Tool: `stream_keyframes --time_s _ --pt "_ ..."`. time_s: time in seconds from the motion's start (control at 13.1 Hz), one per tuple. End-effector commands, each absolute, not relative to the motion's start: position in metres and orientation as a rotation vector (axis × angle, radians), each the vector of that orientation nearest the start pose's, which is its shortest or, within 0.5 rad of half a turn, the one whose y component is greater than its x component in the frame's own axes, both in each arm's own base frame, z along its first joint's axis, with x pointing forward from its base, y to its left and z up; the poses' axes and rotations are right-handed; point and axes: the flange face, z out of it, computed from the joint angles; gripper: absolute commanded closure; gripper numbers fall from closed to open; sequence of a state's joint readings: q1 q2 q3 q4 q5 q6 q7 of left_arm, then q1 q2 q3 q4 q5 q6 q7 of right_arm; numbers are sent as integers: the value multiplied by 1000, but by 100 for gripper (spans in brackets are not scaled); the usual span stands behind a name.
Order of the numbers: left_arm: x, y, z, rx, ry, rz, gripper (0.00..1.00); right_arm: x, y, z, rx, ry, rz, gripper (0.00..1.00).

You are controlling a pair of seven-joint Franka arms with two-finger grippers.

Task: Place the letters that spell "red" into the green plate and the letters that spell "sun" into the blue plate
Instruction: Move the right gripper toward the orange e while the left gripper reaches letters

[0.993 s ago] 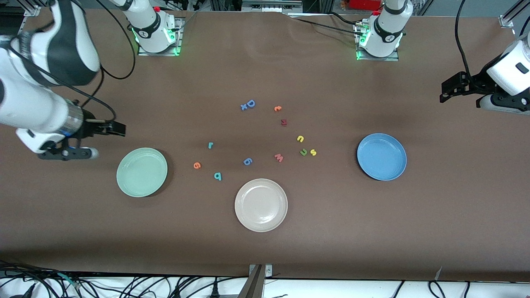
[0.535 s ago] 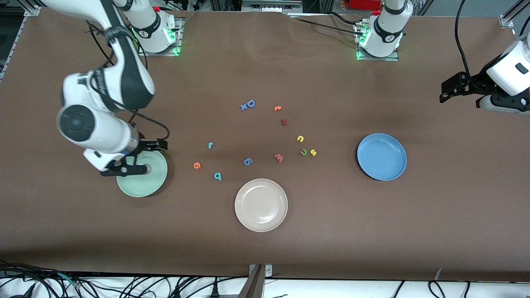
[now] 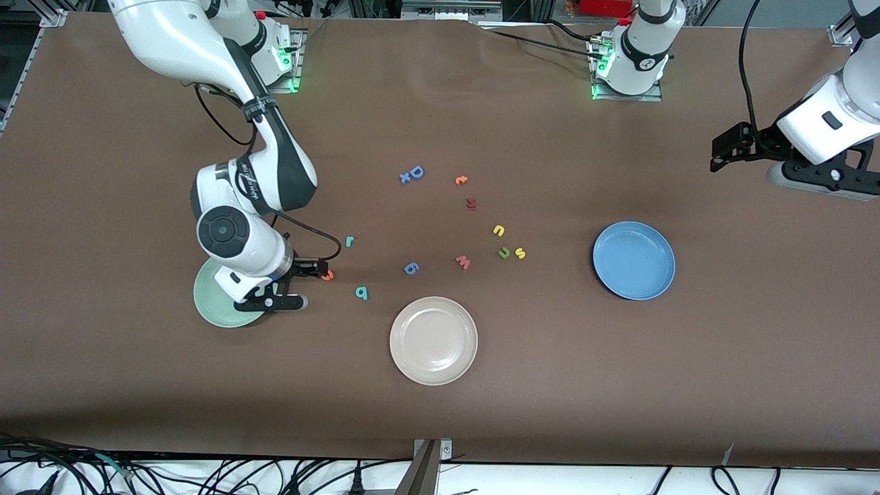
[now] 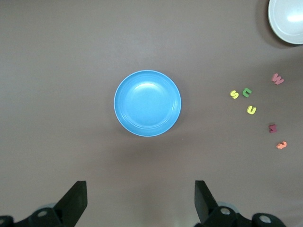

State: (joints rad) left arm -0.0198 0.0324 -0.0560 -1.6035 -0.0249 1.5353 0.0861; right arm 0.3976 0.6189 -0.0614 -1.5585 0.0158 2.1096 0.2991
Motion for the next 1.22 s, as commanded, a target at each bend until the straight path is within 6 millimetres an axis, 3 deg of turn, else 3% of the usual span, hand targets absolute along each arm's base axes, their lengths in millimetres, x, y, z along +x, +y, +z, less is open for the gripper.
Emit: stream_keyframes --time_s 0.0,0.23,0.38,0.53,0.69,0.84,0.99,1.15 --pt "563 -43 578 -3149 242 199 0 656 242 258 -3127 5 77 0" --pt "578 -52 538 -3144 286 305 0 655 244 241 -3095 46 112 0" --pt "588 -72 512 -3137 314 345 0 654 243 228 -3099 48 117 0" --pt "600 -100 481 -3125 373 358 0 651 243 213 -3101 48 107 0" --pt "614 -135 429 -3109 455 395 0 641 250 198 -3100 44 86 0" --pt "633 -160 392 -3125 521 283 0 636 257 195 -3102 68 84 0" --pt "642 -201 349 -3143 597 192 0 634 257 194 -3104 72 87 0" --pt "637 -241 315 -3130 755 161 0 635 256 192 -3105 73 72 1"
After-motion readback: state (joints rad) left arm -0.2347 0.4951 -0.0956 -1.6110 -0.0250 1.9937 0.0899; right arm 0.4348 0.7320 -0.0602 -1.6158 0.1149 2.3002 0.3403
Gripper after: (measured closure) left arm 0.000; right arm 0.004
